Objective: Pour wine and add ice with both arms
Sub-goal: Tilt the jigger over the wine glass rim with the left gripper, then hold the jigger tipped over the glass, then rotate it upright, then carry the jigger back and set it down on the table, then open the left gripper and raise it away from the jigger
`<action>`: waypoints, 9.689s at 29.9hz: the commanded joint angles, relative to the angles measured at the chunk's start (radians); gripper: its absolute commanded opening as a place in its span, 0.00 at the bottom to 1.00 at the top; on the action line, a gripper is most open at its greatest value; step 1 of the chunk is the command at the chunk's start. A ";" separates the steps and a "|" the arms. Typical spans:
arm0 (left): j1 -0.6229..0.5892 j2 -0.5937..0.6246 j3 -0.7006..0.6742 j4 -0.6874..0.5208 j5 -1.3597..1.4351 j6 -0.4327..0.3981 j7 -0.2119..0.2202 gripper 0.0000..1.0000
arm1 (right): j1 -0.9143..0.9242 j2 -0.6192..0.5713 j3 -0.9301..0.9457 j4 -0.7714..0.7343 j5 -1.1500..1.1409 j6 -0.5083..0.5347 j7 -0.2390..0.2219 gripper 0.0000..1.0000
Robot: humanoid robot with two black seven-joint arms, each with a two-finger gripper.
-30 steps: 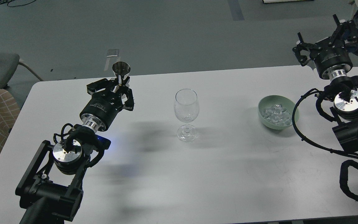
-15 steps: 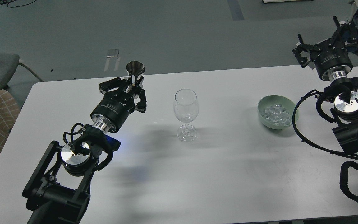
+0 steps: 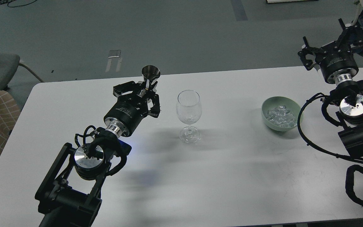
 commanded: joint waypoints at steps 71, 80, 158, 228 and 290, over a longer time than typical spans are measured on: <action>-0.059 0.010 0.123 -0.003 0.350 0.019 0.003 0.22 | -0.047 -0.023 0.002 0.044 0.002 0.004 0.000 1.00; -0.078 0.008 0.123 0.007 0.373 0.019 0.004 0.21 | -0.047 -0.022 0.002 0.046 0.002 0.004 0.000 1.00; -0.236 0.194 0.209 0.063 1.028 -0.218 -0.013 0.21 | -0.094 -0.046 0.003 0.119 0.005 0.004 0.000 1.00; 0.096 0.097 -0.357 0.349 -0.121 -0.319 -0.088 0.26 | -0.200 -0.091 -0.006 0.152 -0.003 -0.005 0.000 1.00; -0.159 0.437 -0.186 0.235 0.138 -0.233 -0.077 0.97 | -0.177 -0.288 -0.031 0.281 -0.290 -0.001 -0.002 1.00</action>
